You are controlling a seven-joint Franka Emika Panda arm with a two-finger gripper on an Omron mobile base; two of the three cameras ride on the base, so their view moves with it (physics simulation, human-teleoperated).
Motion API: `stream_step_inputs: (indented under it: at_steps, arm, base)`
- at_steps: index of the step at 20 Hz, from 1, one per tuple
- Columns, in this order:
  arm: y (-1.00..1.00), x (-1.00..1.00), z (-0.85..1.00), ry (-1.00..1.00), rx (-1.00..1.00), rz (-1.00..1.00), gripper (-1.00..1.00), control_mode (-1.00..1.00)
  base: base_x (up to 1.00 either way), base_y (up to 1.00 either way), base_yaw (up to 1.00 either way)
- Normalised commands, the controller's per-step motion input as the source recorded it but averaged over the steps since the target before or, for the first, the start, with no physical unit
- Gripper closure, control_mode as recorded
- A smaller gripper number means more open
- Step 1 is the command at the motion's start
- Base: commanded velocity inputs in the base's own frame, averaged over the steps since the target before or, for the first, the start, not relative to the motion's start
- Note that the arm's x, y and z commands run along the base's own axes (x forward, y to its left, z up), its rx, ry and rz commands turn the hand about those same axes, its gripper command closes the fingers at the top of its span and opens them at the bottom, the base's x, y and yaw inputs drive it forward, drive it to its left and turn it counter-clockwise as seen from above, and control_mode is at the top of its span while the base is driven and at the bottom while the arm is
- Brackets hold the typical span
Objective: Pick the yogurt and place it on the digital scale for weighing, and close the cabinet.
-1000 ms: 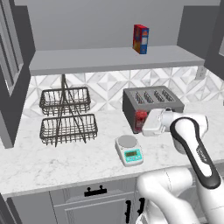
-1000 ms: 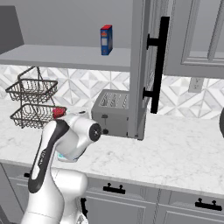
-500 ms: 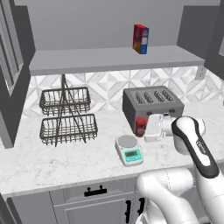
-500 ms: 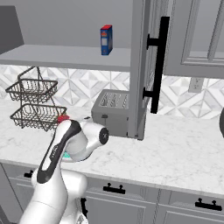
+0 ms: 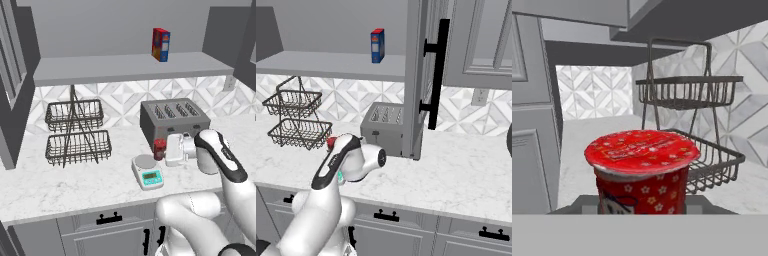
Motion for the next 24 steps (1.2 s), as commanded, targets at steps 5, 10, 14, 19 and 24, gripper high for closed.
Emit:
stream_step_inputs:
  at_steps: [5,10,14,19,24]
  arm:
    - [0.14,0.2,-0.4,-0.03,0.0,0.07,1.0,-1.0]
    - [0.14,0.19,-0.37,-0.01,0.0,0.05,1.0,-1.0]
    - [0.11,0.21,-0.32,0.0,0.0,0.03,1.0,-1.0]
    - [0.08,0.23,-0.21,-0.02,0.0,0.0,1.0,-1.0]
    - [0.08,0.28,-0.19,-0.02,0.0,0.0,1.0,-1.0]
  base:
    - [0.0,0.0,0.0]
    - [0.0,0.0,0.0]
    - [0.0,0.0,0.0]
    - [0.0,0.0,0.0]
    - [0.0,0.0,0.0]
